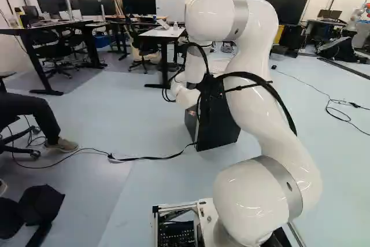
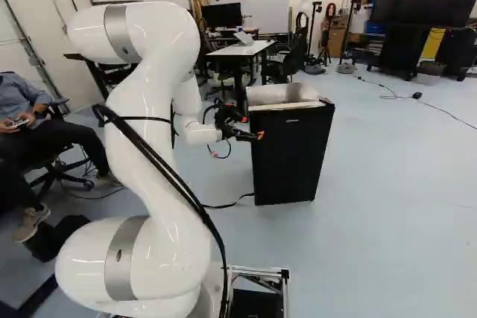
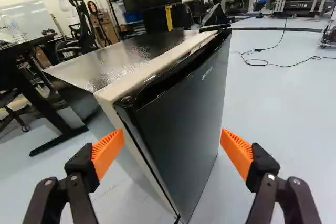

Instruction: Open the fridge door

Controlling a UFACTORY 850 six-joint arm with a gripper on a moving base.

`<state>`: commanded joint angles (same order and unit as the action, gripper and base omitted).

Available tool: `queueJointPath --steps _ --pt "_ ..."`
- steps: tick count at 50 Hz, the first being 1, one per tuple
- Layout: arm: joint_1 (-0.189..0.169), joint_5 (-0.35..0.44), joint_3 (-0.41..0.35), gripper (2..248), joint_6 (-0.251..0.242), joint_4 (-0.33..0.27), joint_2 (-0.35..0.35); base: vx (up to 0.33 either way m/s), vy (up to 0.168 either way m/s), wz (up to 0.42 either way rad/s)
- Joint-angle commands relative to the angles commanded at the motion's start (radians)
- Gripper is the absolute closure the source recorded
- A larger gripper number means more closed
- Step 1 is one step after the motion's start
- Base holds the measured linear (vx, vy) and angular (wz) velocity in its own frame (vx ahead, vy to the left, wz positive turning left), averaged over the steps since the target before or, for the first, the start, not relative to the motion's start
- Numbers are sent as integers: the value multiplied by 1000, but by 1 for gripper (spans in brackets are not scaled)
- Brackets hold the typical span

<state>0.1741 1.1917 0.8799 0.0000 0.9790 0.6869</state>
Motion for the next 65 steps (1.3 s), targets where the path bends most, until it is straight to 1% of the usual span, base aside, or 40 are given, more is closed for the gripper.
queueJointPath --steps 24,65 --pt "-3 0 34 3 0 0 21 0 0 0" --pt "-4 0 50 3 0 0 31 0 0 0"
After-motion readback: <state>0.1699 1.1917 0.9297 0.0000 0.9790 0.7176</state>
